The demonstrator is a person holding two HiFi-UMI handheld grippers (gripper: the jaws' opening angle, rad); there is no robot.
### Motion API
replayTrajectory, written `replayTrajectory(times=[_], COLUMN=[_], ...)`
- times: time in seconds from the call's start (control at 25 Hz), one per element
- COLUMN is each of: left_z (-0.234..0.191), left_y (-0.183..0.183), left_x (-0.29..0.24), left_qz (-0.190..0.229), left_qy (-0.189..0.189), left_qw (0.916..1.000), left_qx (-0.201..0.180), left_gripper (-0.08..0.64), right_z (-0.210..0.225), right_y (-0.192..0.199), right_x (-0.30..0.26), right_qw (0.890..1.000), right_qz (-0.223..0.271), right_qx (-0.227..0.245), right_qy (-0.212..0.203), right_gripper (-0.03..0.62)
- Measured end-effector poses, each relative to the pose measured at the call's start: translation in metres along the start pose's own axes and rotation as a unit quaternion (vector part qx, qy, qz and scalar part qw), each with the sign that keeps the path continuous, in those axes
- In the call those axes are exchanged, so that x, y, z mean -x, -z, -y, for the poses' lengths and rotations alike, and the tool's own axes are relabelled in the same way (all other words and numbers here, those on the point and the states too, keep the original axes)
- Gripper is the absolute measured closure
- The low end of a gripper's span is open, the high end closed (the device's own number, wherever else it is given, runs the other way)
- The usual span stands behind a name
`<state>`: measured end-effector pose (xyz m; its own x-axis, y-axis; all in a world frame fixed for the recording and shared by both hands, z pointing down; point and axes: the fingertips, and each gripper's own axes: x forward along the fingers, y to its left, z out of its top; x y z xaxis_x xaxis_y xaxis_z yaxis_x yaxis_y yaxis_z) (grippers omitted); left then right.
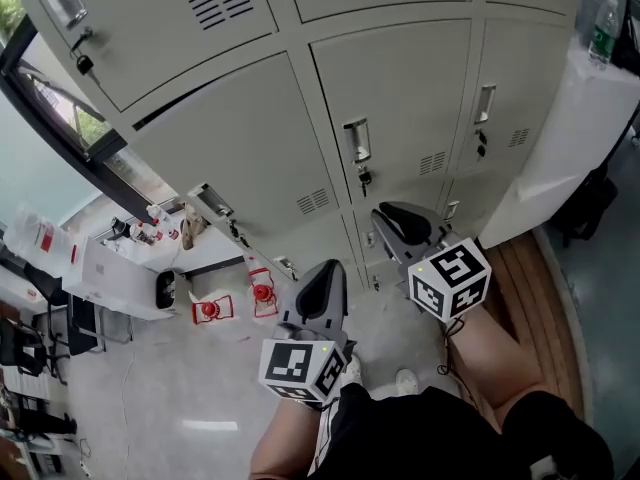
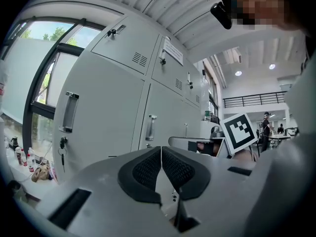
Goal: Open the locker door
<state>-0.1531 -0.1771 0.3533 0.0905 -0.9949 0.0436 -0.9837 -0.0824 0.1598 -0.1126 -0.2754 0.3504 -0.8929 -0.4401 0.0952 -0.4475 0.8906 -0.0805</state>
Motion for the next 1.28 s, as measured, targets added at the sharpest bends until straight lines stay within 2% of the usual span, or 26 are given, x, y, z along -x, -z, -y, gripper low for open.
replayTrajectory(times=[0.36,0.64,0.96,1.28], left_z=[-0.044,-0.069,-0.079,-0.089], left_y=[0.000,-0.003,0.003,0.003], left_x=[-0.024,-0.034,-0.040,-0.041], left_qz=[-0.008,-0.015,-0.028,-0.031], left_qy=[0.049,0.081,0.114,0.130], left_qw=[0.9987,0.9966,0.9929,0.9910], left_qx=[0.011,0.000,-0.013,-0.012], left_gripper=[0.540,0.540,0.540,0.540], right_z=[0.022,0.037,0.049,0.054], right_y=[-0.013,-0.021,-0.023,-0.023], right_x=[-0.053,-0.086,-0.108,-0.121], right_qw=[0.997,0.992,0.984,0.977], right_qz=[-0.006,-0.010,-0.006,-0.013], right_qx=[0.021,0.045,0.046,0.062], right_qy=[0.068,0.120,0.170,0.204], right_gripper=[0.443,0.399,0.361,0.358])
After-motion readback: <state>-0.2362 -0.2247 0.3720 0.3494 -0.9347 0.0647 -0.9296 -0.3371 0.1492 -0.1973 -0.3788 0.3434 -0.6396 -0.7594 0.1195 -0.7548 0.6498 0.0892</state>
